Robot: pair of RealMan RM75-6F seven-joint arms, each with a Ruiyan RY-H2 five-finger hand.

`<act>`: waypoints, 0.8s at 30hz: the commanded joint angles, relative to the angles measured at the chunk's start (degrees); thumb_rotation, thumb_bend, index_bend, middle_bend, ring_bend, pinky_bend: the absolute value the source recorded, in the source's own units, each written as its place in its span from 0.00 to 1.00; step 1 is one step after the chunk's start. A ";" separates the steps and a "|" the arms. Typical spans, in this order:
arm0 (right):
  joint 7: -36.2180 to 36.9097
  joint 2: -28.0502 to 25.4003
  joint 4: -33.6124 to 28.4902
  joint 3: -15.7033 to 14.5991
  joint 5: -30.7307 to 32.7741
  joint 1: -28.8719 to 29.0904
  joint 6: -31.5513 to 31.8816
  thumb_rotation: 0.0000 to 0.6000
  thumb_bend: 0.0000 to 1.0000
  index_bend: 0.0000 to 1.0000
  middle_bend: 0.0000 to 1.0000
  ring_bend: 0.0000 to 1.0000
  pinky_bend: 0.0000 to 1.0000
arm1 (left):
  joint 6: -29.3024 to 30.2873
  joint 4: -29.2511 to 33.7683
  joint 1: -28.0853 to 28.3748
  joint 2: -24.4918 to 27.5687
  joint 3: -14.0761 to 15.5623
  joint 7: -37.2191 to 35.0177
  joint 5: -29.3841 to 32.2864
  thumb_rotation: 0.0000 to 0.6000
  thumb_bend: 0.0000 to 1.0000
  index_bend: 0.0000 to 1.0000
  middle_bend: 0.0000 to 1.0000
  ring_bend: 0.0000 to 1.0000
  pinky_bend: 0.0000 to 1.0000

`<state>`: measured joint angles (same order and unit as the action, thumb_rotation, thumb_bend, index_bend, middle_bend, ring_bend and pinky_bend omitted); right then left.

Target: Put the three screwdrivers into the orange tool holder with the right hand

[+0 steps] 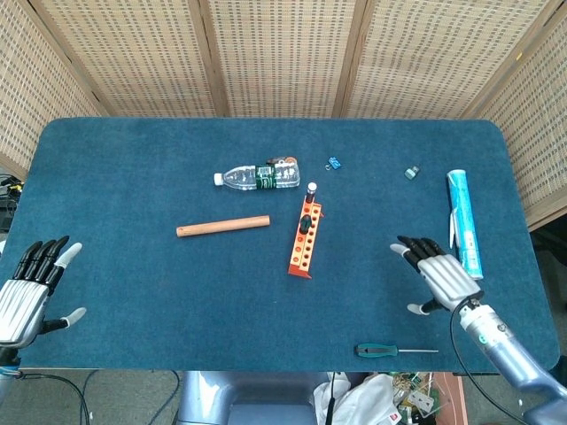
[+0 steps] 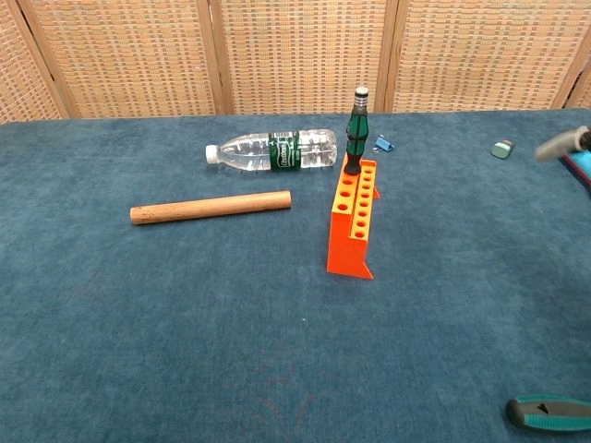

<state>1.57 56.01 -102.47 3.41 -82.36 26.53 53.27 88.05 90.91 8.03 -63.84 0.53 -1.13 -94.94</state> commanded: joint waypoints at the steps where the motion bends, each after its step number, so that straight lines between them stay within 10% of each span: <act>1: -0.99 0.37 -1.03 -3.48 -2.92 -3.40 3.25 1.00 0.00 0.09 0.00 0.00 0.00 | 0.22 -0.01 -0.15 -0.10 0.12 0.28 -0.29 1.00 0.00 0.00 0.00 0.00 0.00; 24: -11.30 11.42 1.80 -8.84 -7.26 -9.04 8.56 1.00 0.00 0.31 0.00 0.00 0.00 | 1.73 -0.14 -0.78 -0.11 0.65 0.42 -2.27 1.00 0.00 0.00 0.00 0.00 0.00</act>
<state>-9.19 66.86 -100.76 -5.05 -89.78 17.70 62.13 89.77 90.77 7.26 -63.96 1.17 -0.69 -97.19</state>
